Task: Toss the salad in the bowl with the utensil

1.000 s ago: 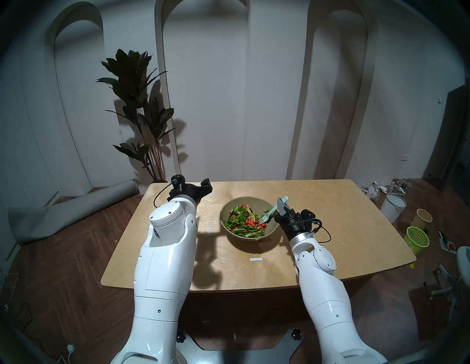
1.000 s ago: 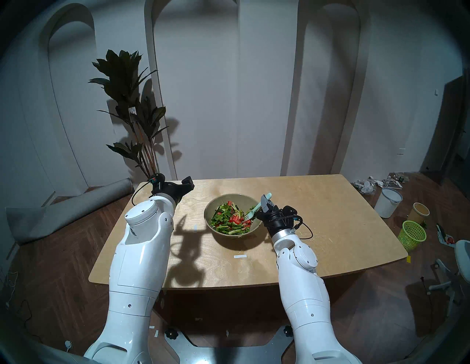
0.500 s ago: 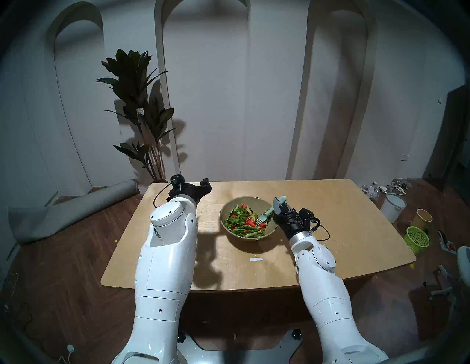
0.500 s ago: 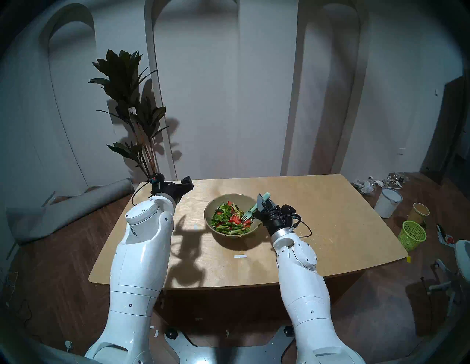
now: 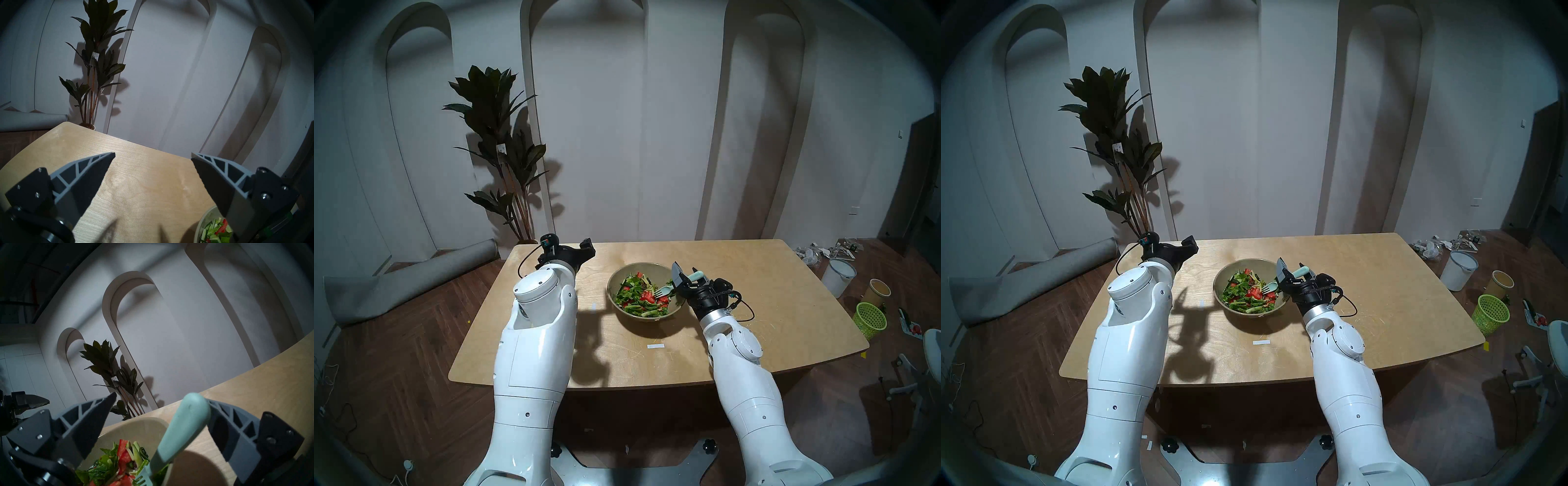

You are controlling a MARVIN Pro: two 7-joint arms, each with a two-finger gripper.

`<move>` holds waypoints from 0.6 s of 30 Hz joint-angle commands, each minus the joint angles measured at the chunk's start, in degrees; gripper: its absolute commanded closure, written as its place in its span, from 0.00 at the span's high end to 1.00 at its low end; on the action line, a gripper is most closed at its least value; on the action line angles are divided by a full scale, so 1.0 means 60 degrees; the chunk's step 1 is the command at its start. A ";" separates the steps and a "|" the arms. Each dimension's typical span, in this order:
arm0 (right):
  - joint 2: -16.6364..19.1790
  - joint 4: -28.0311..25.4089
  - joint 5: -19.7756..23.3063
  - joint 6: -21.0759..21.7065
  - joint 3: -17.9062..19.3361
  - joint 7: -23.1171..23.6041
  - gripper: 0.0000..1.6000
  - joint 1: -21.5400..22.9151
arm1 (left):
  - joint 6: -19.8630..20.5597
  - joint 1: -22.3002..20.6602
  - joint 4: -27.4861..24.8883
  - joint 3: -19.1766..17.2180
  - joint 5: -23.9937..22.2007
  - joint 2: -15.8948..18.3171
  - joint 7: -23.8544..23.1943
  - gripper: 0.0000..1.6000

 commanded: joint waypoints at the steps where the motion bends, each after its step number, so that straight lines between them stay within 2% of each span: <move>1: -0.0080 -0.0662 0.0029 -0.0347 0.0202 -0.0228 1.00 0.0207 | -0.0030 -0.0234 -0.0167 0.0024 -0.0029 0.0006 -0.0074 1.00; 7: -0.0028 -0.1463 0.0178 -0.0400 0.0360 -0.0201 1.00 0.0261 | -0.0021 -0.0313 -0.0186 0.0085 -0.0064 -0.0018 -0.0107 1.00; 11: -0.0001 -0.1872 0.0123 -0.0624 0.0396 -0.0202 1.00 0.0345 | -0.0019 -0.0338 -0.0175 0.0108 -0.0074 -0.0012 -0.0121 1.00; 18: -0.0011 -0.2620 -0.0017 -0.0548 0.0473 -0.0454 1.00 0.0282 | 0.0004 -0.0375 -0.0161 0.0164 -0.0086 -0.0009 -0.0140 1.00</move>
